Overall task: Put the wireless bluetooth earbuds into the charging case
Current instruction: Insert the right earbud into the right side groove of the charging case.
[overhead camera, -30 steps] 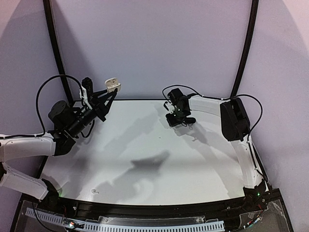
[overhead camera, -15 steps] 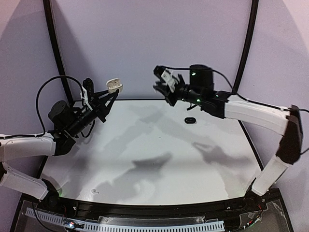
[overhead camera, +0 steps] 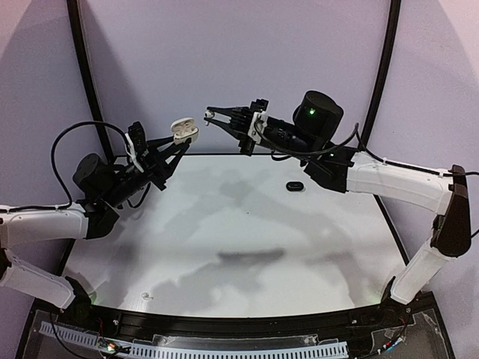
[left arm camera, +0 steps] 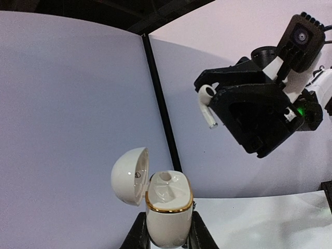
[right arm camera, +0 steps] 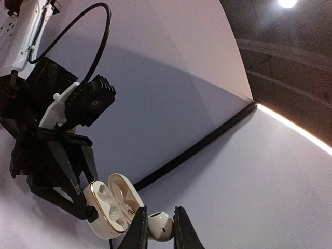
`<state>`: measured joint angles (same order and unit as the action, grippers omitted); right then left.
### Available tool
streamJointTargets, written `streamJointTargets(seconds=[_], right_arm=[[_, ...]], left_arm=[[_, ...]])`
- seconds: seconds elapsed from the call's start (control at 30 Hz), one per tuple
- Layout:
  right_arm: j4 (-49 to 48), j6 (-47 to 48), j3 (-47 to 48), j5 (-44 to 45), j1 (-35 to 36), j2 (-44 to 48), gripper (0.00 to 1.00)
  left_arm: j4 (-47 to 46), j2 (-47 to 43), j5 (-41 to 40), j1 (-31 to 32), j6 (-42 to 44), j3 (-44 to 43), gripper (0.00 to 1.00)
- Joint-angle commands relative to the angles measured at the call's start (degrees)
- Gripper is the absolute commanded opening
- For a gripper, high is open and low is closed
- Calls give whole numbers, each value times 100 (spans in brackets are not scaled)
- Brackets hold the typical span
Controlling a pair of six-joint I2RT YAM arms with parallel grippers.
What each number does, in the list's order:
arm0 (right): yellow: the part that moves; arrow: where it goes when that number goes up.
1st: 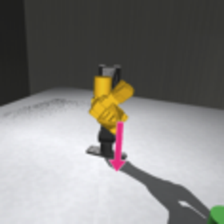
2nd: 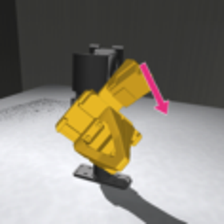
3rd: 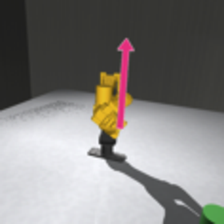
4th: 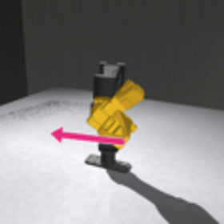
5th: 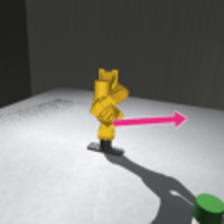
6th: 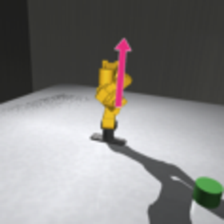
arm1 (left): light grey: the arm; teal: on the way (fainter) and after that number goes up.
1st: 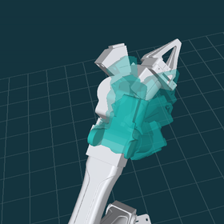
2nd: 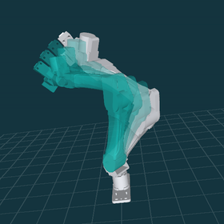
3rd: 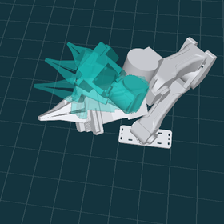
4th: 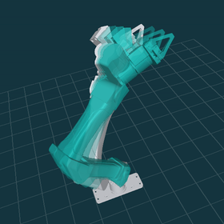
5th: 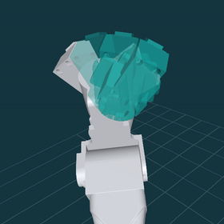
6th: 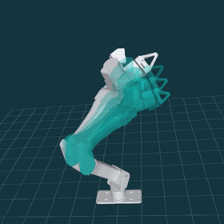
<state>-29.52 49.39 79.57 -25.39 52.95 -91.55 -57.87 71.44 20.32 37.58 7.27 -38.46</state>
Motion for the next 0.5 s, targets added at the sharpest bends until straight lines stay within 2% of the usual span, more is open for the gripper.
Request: streamJointTargets(seconds=[0.0,0.3,0.47], right_arm=[[-341,449,135,-443,104,-164,0],[-283,1710,111,172,204,-346,0],[-337,2052,140,32,207,-307,0]], left_arm=[[-680,40,172,102,451,35,1],[-1238,61,355,197,350,329,1],[-1375,168,487,165,362,447,1]])
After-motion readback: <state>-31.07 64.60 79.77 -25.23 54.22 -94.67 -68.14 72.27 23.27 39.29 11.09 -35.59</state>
